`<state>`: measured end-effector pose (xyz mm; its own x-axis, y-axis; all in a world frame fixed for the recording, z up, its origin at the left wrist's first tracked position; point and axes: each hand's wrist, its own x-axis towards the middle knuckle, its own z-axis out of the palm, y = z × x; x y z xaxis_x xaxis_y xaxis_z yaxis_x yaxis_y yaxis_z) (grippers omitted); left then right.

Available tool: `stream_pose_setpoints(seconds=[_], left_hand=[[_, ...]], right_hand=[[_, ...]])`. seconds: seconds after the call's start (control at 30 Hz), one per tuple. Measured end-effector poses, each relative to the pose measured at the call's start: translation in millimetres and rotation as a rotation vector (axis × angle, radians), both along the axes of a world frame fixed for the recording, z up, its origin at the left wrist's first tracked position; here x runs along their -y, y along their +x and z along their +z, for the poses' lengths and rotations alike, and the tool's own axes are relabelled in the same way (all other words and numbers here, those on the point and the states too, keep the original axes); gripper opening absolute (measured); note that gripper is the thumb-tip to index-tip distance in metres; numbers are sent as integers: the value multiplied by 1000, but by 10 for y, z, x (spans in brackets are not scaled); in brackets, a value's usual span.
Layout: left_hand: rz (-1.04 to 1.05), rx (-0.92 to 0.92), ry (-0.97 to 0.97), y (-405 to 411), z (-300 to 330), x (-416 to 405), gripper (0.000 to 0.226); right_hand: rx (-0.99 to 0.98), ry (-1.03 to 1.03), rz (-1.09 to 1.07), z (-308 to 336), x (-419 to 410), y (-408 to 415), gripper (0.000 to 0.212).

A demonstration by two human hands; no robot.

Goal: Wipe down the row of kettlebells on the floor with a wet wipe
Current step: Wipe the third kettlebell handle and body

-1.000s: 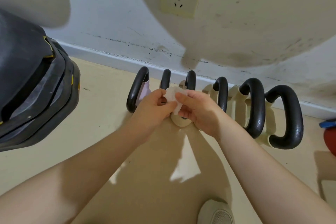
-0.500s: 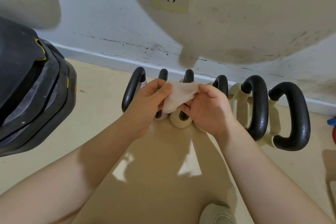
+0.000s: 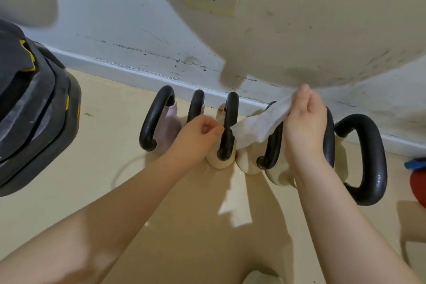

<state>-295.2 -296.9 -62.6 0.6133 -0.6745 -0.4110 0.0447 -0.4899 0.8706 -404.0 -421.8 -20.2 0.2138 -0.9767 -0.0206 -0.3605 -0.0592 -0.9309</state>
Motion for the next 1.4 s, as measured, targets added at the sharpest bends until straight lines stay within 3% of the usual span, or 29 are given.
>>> stream_pose_setpoints(seconds=[0.13, 0.27, 0.43, 0.53, 0.6, 0.7, 0.77, 0.9, 1.0, 1.07, 1.13, 1.23, 1.3, 1.4], left_hand=[[-104, 2, 100, -101, -31, 83, 32], [-115, 41, 108, -126, -76, 110, 31], [-137, 89, 115, -97, -142, 106, 18], [-128, 62, 98, -98, -151, 86, 17], [-126, 49, 86, -104, -138, 82, 24], [-161, 61, 78, -102, -143, 100, 19], [-205, 99, 110, -79, -124, 126, 18], [-302, 200, 181, 3, -41, 172, 8], [-402, 382, 238, 22, -9, 214, 23], [-407, 433, 248, -3, -7, 224, 27], [-409, 403, 260, -18, -8, 243, 24], [-406, 348, 280, 2, 7, 233, 23], [-402, 356, 302, -36, -8, 224, 27], [-381, 419, 319, -128, -15, 238, 14]], right_hand=[[-39, -144, 60, 29, 37, 135, 36], [17, -182, 43, 88, 19, 178, 30], [-109, 122, 507, -127, -260, 341, 25], [-34, 35, 340, -269, -282, 260, 22], [-173, 62, 228, -368, -237, 168, 23], [-300, 459, 349, -446, -267, 269, 38], [-387, 551, 378, -429, -239, 472, 40], [-355, 565, 364, -389, -130, 805, 27], [-442, 421, 418, -500, -305, 667, 7], [-401, 265, 454, -557, -349, 595, 23], [-354, 215, 512, -600, -165, 686, 25], [-262, 391, 590, -595, 118, 828, 23], [-197, 427, 616, -589, 114, 757, 36], [-153, 579, 525, -630, 56, 630, 46]])
